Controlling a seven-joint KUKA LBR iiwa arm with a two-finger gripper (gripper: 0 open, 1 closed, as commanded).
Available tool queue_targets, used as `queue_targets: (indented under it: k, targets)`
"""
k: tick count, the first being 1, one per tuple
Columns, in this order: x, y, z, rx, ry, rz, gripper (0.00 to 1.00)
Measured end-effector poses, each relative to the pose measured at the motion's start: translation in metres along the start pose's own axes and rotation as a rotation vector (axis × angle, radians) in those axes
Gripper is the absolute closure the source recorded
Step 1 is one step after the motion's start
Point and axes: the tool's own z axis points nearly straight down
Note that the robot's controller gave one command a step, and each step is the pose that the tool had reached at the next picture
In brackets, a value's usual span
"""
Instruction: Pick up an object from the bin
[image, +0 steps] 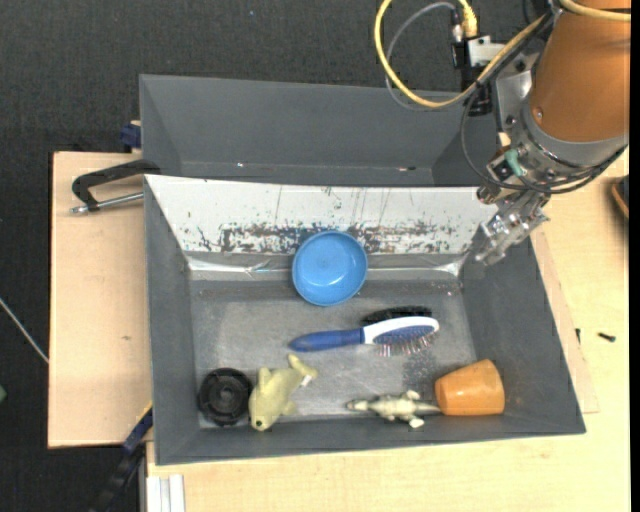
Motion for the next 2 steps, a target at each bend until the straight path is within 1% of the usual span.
queue_targets:
  k: [1, 2]
  targets:
    - [0.0, 0.0, 0.0, 0.0, -0.001, 0.0, 0.0]
    - [-0.034, -0.04, 0.13, -0.008, -0.006, -0.135, 0.0]
